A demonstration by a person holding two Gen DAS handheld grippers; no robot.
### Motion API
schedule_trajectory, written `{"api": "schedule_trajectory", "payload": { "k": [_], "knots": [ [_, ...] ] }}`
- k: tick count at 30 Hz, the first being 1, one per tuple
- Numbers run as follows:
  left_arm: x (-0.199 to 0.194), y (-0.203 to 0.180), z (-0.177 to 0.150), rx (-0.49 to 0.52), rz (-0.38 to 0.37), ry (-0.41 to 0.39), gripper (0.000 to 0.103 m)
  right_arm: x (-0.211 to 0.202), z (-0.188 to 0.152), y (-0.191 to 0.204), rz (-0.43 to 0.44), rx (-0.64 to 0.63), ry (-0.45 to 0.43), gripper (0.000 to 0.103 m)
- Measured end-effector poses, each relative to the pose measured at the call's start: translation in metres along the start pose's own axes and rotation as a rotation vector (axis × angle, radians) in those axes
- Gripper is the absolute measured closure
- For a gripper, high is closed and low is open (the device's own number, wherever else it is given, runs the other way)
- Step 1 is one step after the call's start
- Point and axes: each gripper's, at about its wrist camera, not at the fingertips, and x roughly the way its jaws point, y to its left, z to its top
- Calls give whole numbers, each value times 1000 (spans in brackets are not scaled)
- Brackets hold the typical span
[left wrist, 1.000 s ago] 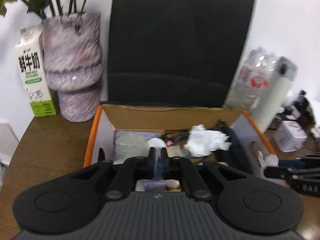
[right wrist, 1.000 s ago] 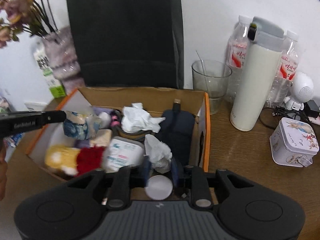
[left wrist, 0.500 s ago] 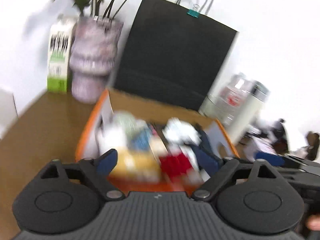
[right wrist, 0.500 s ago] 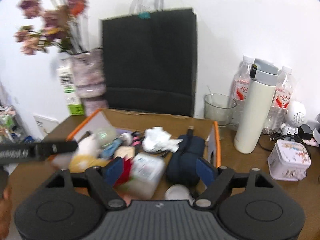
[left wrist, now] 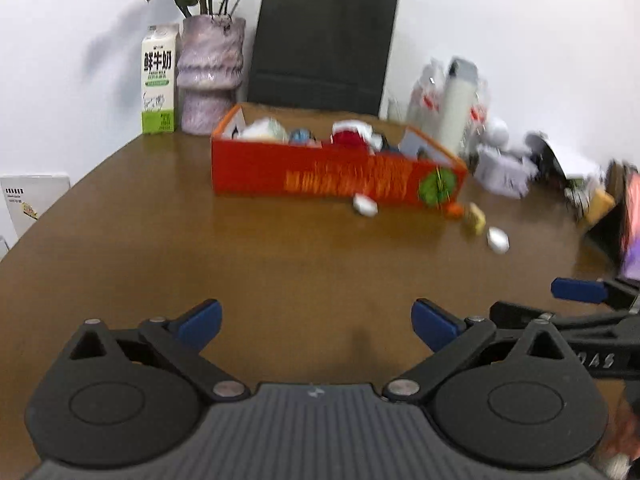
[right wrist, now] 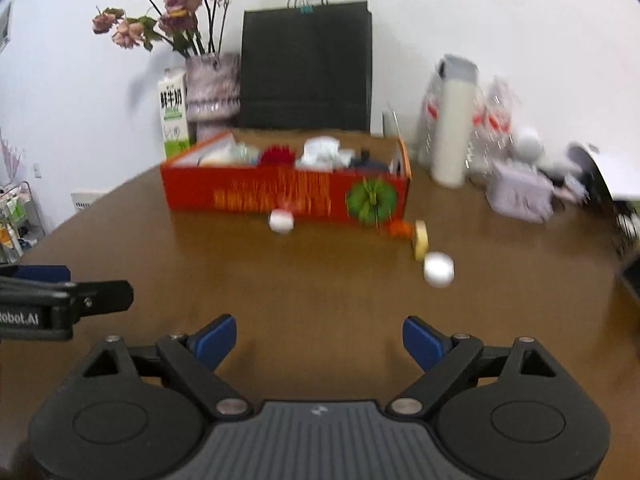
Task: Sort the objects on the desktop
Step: 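Open the right tool inside the box while the left tool releases the bundle there, then grasp the yellow block with the right tool while the left tool grasps the white oval piece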
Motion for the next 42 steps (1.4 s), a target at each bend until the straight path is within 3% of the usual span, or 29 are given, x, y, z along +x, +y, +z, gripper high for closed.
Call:
{"api": "schedule_trajectory", "payload": {
  "k": [5, 14, 18, 22, 25, 29, 30, 32, 35, 36, 38, 40, 42],
  "knots": [
    [-10, -4, -28, 38, 36, 37, 0, -27, -32, 4, 9, 31, -3, 7],
    [-11, -12, -33, 61, 24, 51, 0, -34, -49, 4, -12, 26, 0, 6],
    [-7, -9, -28, 21, -6, 53, 0, -27, -43, 2, 6, 36, -1, 6],
    [10, -5, -14, 5, -88, 62, 0, -15, -32, -8, 5, 59, 22, 9],
    [37, -12, 10, 33, -119, 75, 0, -2, -13, -24, -10, 83, 6, 12],
    [80, -20, 50, 79, -127, 2, 1, 30, 27, -57, -47, 60, -37, 17],
    [93, -23, 59, 95, -129, -5, 3, 44, 38, -66, -52, 60, -32, 19],
    [121, -32, 76, 119, -125, 17, 12, 72, 58, -83, -46, 84, 2, 42],
    [157, -43, 92, 139, -142, 27, 16, 115, 77, -106, -21, 126, 45, 49],
    [167, -46, 93, 151, -113, 35, 17, 128, 80, -110, -45, 141, 71, 51],
    [181, -51, 93, 160, -72, 37, 24, 144, 81, -115, -44, 157, 99, 64],
    [189, -51, 93, 146, -102, 50, 28, 152, 80, -117, -23, 164, 98, 77],
    [194, -53, 93, 149, -101, 50, 32, 154, 79, -119, -11, 166, 68, 78]
  ]
}}
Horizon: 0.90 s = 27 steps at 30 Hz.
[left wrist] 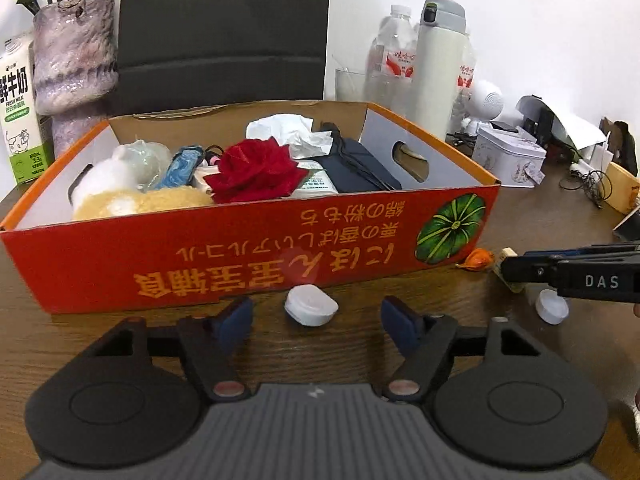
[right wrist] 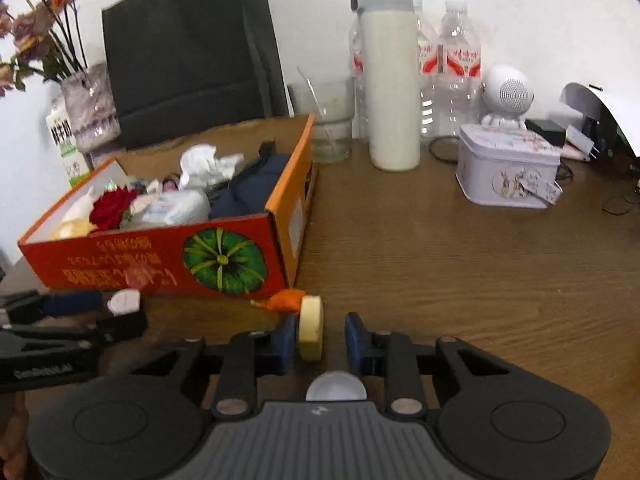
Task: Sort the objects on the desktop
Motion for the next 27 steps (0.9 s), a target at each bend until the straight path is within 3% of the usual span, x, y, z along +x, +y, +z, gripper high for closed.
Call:
{"api": "schedule_trajectory", "payload": {
  "k": [4, 7, 12, 17, 24, 27],
  "knots": [
    [3, 2, 3, -3, 19, -3, 55, 6, -2, -1, 28, 2, 3, 92],
    [3, 5, 4, -19, 36, -4, 73, 2, -3, 1, 24, -7, -13, 93],
    [-14, 1, -1, -47, 16, 21, 73, -26, 2, 7, 38, -16, -83, 93],
    [-72, -9, -18, -82, -33, -2, 73, -68, -3, 34, 115, -69, -124, 93],
    [-154, -15, -73, -44, -18, -42, 73, -103, -54, 80, 188, -144, -28, 93],
    [-173, -2, -88, -113, -39, -32, 73, -114, -83, 93, 193, -142, 8, 93]
  ]
}}
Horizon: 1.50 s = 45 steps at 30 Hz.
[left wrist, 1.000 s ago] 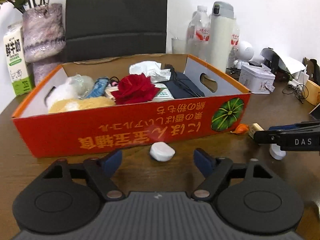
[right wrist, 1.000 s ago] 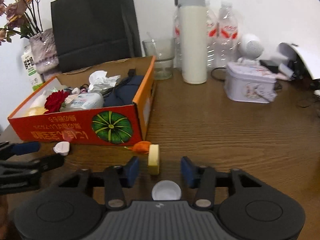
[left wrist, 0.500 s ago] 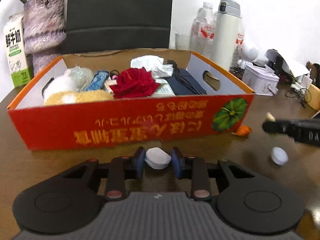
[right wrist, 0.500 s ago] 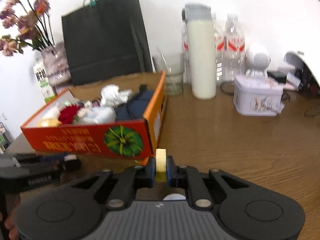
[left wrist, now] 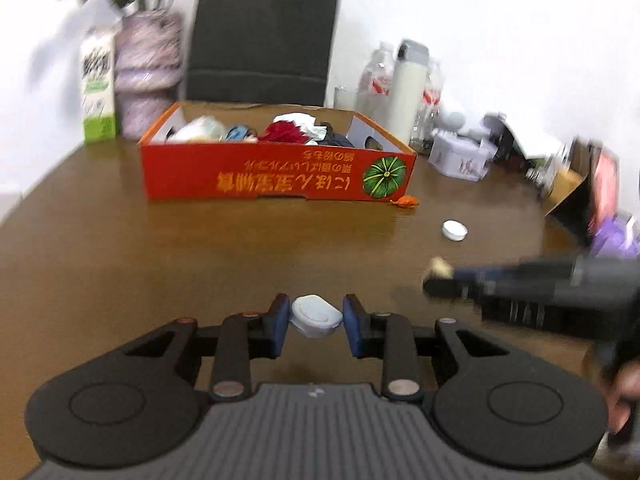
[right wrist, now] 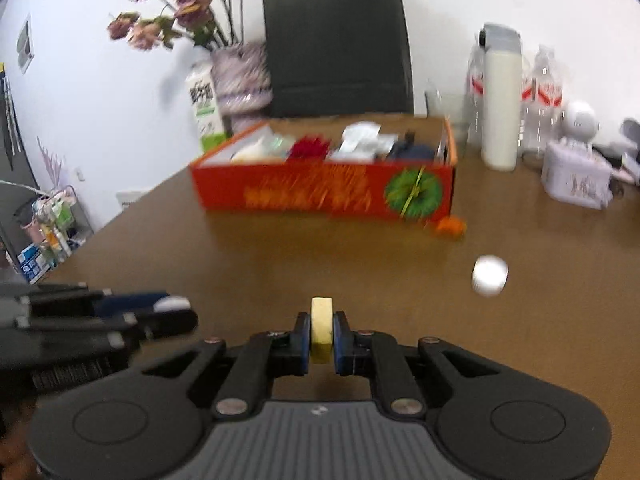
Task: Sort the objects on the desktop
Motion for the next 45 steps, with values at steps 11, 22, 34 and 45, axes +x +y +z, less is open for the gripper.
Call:
{"api": "schedule_trajectory", "payload": {
  "k": [11, 22, 34, 45],
  "knots": [
    [-35, 14, -28, 22, 77, -7, 73, -33, -52, 27, -36, 28, 28, 93],
    [-54, 20, -46, -20, 65, -14, 73, -46, -57, 46, -50, -23, 1, 93],
    [-39, 23, -22, -46, 48, -31, 73, -60, -31, 57, -76, -87, -127, 93],
    [-3, 16, 36, -4, 48, -103, 73, -35, 27, 18, -20, -23, -176, 93]
  ]
}}
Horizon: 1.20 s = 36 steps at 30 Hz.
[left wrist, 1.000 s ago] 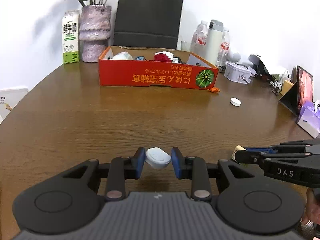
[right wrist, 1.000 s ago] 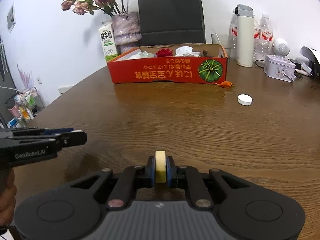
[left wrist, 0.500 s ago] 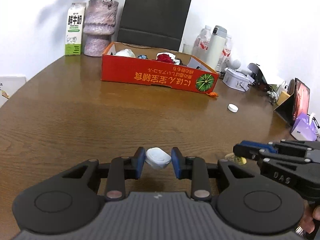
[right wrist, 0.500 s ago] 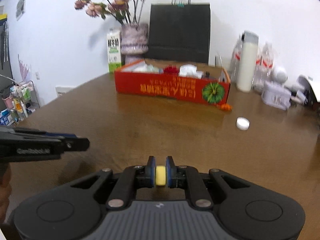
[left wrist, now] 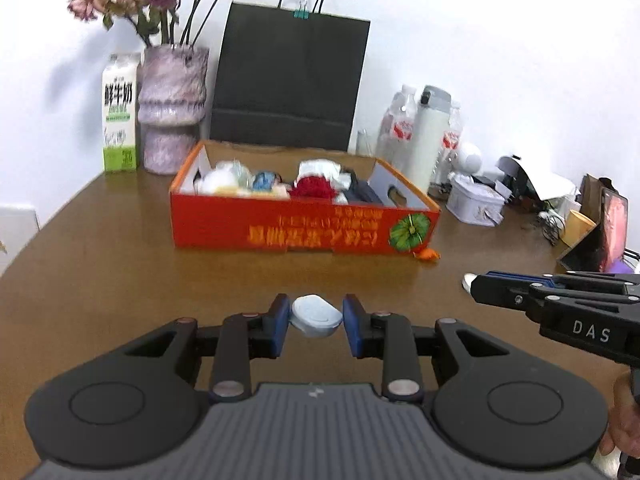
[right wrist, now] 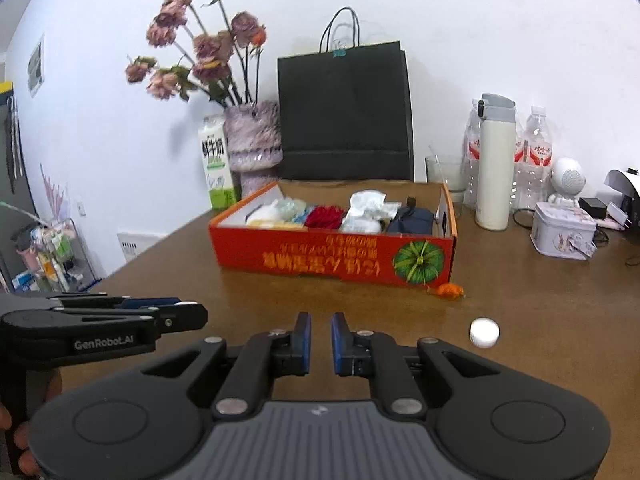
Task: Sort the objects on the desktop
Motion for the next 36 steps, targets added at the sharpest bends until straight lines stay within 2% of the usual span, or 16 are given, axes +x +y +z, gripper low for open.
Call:
{"api": "schedule_trajectory", "payload": {
  "k": [4, 10, 12, 14, 16, 17, 18, 22, 23, 24, 27, 29, 32, 36],
  "knots": [
    [15, 2, 18, 1, 14, -33, 73, 17, 19, -19, 25, 31, -7, 94],
    [56, 14, 67, -20, 16, -32, 73, 51, 61, -55, 38, 96, -32, 98],
    [69, 18, 82, -25, 28, -18, 73, 66, 73, -66, 29, 96, 13, 97],
    [71, 24, 89, -44, 26, -10, 73, 71, 72, -73, 80, 113, 75, 91],
    [62, 26, 82, -39, 15, -29, 73, 59, 52, -66, 131, 56, 109, 85],
    [56, 27, 75, -37, 14, -30, 73, 50, 38, -61, 146, 38, 123, 75],
    [51, 26, 68, -32, 12, -25, 73, 40, 19, -53, 164, 12, 150, 72],
    [24, 23, 33, -44, -5, -7, 73, 11, -38, -24, 153, -40, 238, 72],
    [18, 23, 24, -51, -5, 2, 73, 3, -46, -18, 145, -48, 219, 70],
    [11, 22, 17, -59, -5, 12, 73, -7, -51, -11, 138, -55, 185, 69],
    [-8, 19, 2, -63, -31, 22, 73, -12, -57, -3, 155, -26, 186, 69],
    [-19, 14, -6, -39, -7, 23, 73, -11, -60, 4, 155, -24, 205, 69],
    [-38, 11, -22, -21, -8, 38, 73, -14, -75, 18, 117, -65, 213, 70],
    [-57, 10, -43, -34, -18, 62, 73, -28, -85, 26, 62, -70, 172, 69]
  ]
}}
